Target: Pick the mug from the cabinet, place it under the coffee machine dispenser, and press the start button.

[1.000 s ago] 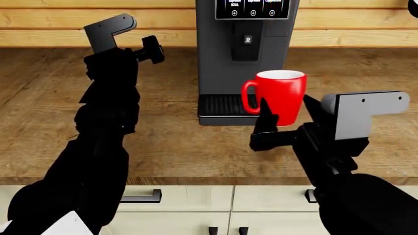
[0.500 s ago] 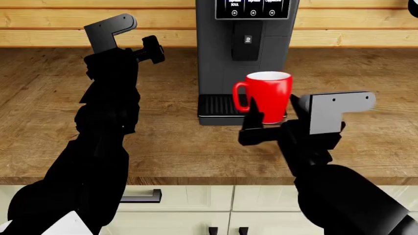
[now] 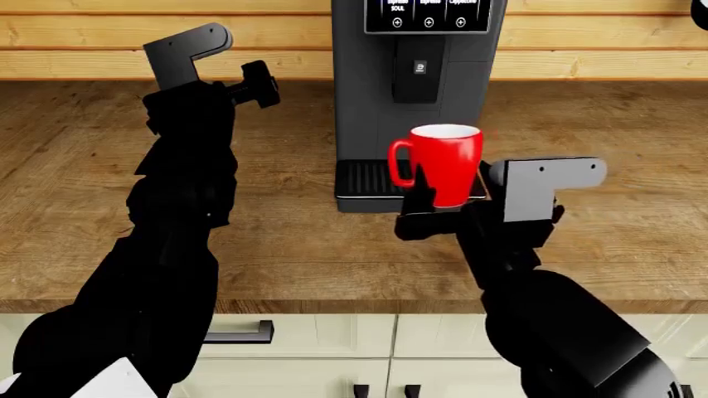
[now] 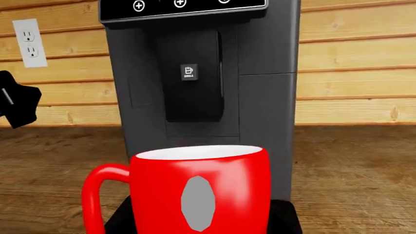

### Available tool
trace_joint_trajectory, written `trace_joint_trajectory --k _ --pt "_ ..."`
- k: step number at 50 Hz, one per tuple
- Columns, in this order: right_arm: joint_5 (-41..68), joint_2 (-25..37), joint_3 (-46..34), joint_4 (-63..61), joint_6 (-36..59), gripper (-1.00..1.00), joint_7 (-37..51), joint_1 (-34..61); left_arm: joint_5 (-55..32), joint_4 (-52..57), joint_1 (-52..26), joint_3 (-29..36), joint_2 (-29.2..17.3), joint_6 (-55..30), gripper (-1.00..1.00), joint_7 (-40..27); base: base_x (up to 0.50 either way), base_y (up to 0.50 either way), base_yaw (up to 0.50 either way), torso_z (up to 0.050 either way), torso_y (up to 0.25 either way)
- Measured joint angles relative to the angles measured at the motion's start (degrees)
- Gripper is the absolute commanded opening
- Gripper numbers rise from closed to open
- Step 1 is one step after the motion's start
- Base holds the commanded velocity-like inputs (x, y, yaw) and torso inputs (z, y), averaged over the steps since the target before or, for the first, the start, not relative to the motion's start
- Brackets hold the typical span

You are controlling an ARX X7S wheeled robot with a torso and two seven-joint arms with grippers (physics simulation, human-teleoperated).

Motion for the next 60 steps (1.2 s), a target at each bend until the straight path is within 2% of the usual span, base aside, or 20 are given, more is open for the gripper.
trace_joint_trajectory --k 60 --pt "-3.0 -3.6 -3.4 17.7 -8.6 -1.0 -4.1 6.6 -0.2 0.0 0.0 0.8 0.0 0.3 1.0 0.2 0.0 0.0 0.0 0.0 0.0"
